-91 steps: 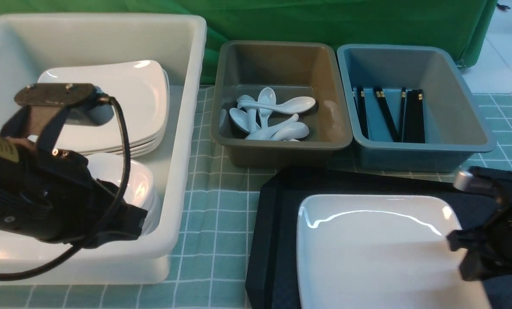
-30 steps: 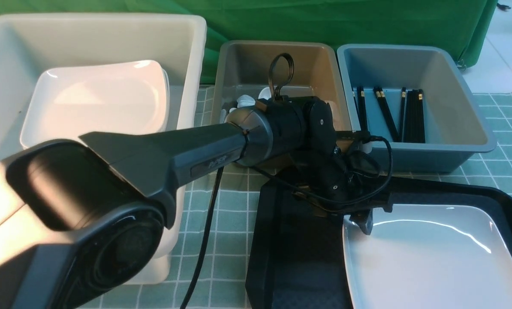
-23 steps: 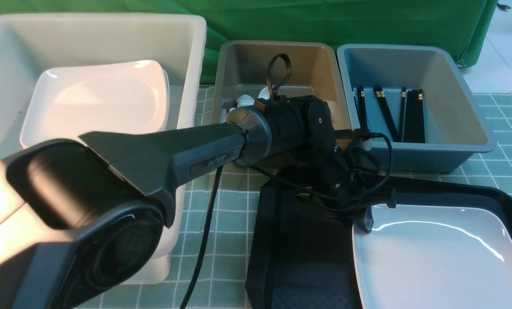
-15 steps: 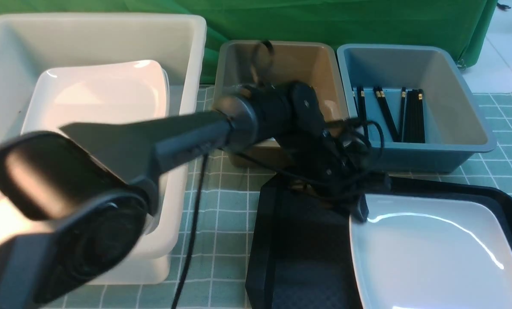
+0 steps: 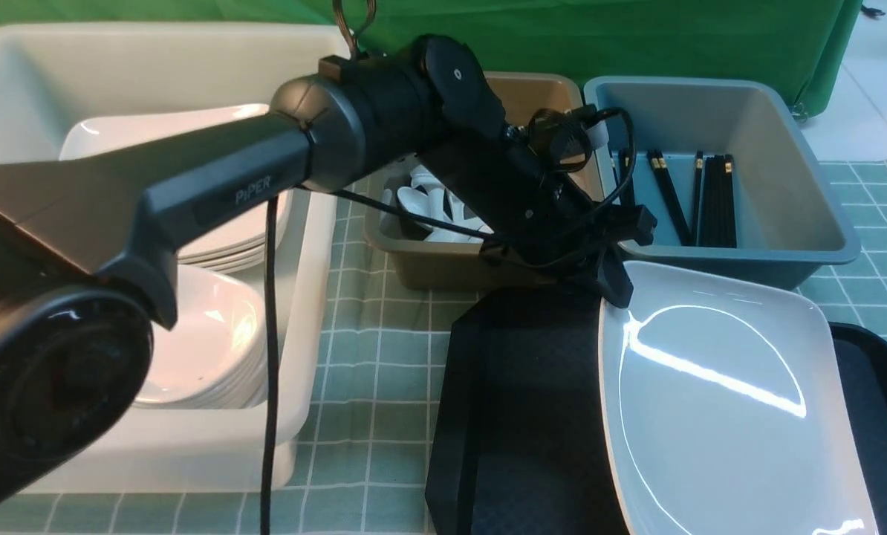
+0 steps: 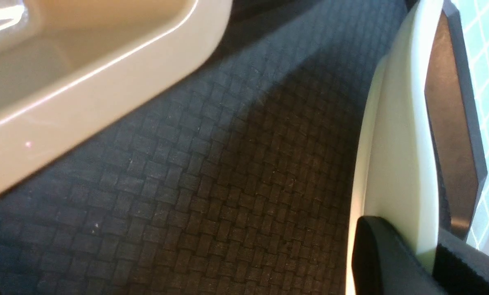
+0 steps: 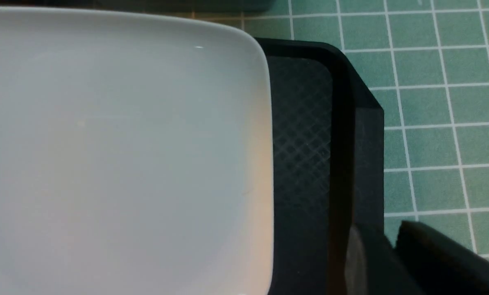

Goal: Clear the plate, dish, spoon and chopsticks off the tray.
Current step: Use the left arm to grab a plate from the dinner plate

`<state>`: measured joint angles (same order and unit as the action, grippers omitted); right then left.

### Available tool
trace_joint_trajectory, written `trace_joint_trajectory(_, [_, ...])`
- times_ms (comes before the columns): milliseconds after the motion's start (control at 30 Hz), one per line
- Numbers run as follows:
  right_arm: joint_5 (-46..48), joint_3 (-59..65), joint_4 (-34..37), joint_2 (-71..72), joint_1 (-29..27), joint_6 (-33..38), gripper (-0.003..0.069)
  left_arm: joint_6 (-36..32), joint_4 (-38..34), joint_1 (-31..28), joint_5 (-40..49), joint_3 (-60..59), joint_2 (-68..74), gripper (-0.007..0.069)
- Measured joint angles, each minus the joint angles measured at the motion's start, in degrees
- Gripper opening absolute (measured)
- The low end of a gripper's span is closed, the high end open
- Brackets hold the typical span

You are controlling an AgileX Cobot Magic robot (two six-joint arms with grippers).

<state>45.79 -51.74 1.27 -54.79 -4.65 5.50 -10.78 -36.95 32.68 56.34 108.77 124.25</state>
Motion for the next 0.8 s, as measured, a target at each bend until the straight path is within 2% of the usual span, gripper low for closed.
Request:
trace_joint_trajectory(600, [-0.4,0.0,0.0,0.0,0.0,0.0,0.0148,-4.1,-5.2,-0.2,0.4,0.0,-3.8,0.0028])
trace_joint_trajectory(800, [-1.9,0.0,0.0,0.3,0.0,-0.4,0.015,-4.1,-5.8,-2.9,0.7,0.0,-5.0,0.0028])
